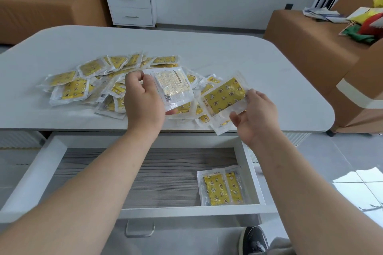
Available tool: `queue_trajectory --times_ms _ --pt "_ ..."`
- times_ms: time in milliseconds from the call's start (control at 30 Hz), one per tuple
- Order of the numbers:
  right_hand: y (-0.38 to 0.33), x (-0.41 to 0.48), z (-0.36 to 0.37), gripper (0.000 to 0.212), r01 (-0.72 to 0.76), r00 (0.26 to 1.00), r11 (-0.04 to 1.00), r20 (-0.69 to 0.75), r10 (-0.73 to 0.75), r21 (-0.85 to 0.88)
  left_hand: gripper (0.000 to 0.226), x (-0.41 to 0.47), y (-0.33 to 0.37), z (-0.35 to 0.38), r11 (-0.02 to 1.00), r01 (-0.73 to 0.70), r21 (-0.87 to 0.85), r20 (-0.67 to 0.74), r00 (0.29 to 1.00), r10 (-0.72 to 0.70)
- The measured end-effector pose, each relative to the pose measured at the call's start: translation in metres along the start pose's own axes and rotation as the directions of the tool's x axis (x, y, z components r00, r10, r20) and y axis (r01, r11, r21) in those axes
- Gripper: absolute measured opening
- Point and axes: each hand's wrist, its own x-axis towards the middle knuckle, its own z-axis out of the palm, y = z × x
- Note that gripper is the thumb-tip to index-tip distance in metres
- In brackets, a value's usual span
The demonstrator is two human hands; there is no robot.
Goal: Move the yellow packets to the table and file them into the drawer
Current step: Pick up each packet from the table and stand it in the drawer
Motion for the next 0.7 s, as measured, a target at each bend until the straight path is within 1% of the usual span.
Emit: queue_trajectory --times_ms 67,133,233,267,300,333,367,400,433,467,533,567,600,633,667,700 --pt "0.001 -0.002 0.001 0.014 -0.023 0.998 0.999 0.053 0.021 0.026 0.014 -0.001 0.004 -0.002 0.987 0.088 -0.137 0.047 0.996 -0.082" --pt "0.002 -0.006 0.003 0.012 -0.039 0.991 0.998 0.132 0.033 0.041 0.017 -0.002 0.008 -0.003 0.967 0.142 -0.211 0.081 0.989 -0.127" --pt "0.003 -0.011 0.006 0.013 -0.062 0.978 0.997 0.203 0.049 0.056 0.019 -0.004 0.012 -0.006 0.954 0.193 -0.229 0.164 0.974 -0.158" --pt "0.003 -0.013 0.007 0.013 -0.071 0.974 0.995 0.219 0.055 0.067 0.019 -0.004 0.011 -0.007 0.958 0.186 -0.216 0.204 0.969 -0.142" --pt "0.004 -0.015 0.008 0.013 -0.08 0.971 0.994 0.233 0.06 0.08 0.02 -0.004 0.01 -0.009 0.972 0.146 -0.184 0.244 0.965 -0.099" --pt "0.005 -0.016 0.009 0.012 -0.091 0.967 0.991 0.245 0.065 0.096 0.02 -0.004 0.008 -0.01 0.99 0.068 -0.125 0.288 0.957 -0.03" --pt "0.005 -0.017 0.01 0.01 -0.105 0.965 0.988 0.253 0.072 0.117 0.02 -0.005 0.007 -0.011 0.998 -0.039 -0.058 0.346 0.937 0.056" --pt "0.006 -0.018 0.011 0.01 -0.123 0.96 0.982 0.267 0.082 0.141 0.02 -0.008 0.006 -0.012 0.989 -0.146 0.004 0.416 0.9 0.131" --pt "0.007 -0.017 0.011 0.014 -0.139 0.953 0.977 0.29 0.087 0.162 0.019 -0.012 0.004 -0.012 0.969 -0.243 0.051 0.487 0.853 0.188" --pt "0.007 -0.017 0.011 0.024 -0.149 0.943 0.973 0.323 0.087 0.173 0.018 -0.016 0.002 -0.012 0.944 -0.319 0.085 0.546 0.807 0.224" --pt "0.008 -0.017 0.01 0.046 -0.149 0.919 0.974 0.388 0.072 0.173 0.016 -0.021 -0.001 -0.012 0.913 -0.393 0.113 0.634 0.735 0.238" --pt "0.009 -0.017 0.01 0.054 -0.136 0.91 0.978 0.411 0.059 0.161 0.014 -0.022 -0.005 -0.012 0.887 -0.442 0.134 0.674 0.697 0.245" --pt "0.01 -0.017 0.009 0.058 -0.116 0.909 0.983 0.415 0.046 0.143 0.012 -0.023 -0.008 -0.012 0.83 -0.534 0.16 0.709 0.647 0.28" --pt "0.01 -0.016 0.008 0.061 -0.097 0.914 0.987 0.404 0.037 0.128 0.01 -0.023 -0.01 -0.013 0.749 -0.638 0.179 0.736 0.592 0.328" --pt "0.011 -0.015 0.007 0.061 -0.083 0.924 0.99 0.38 0.034 0.113 0.008 -0.023 -0.012 -0.014 0.678 -0.712 0.182 0.756 0.542 0.366" --pt "0.011 -0.015 0.005 0.06 -0.072 0.933 0.993 0.359 0.032 0.098 0.008 -0.023 -0.013 -0.014 0.645 -0.742 0.18 0.764 0.519 0.384"
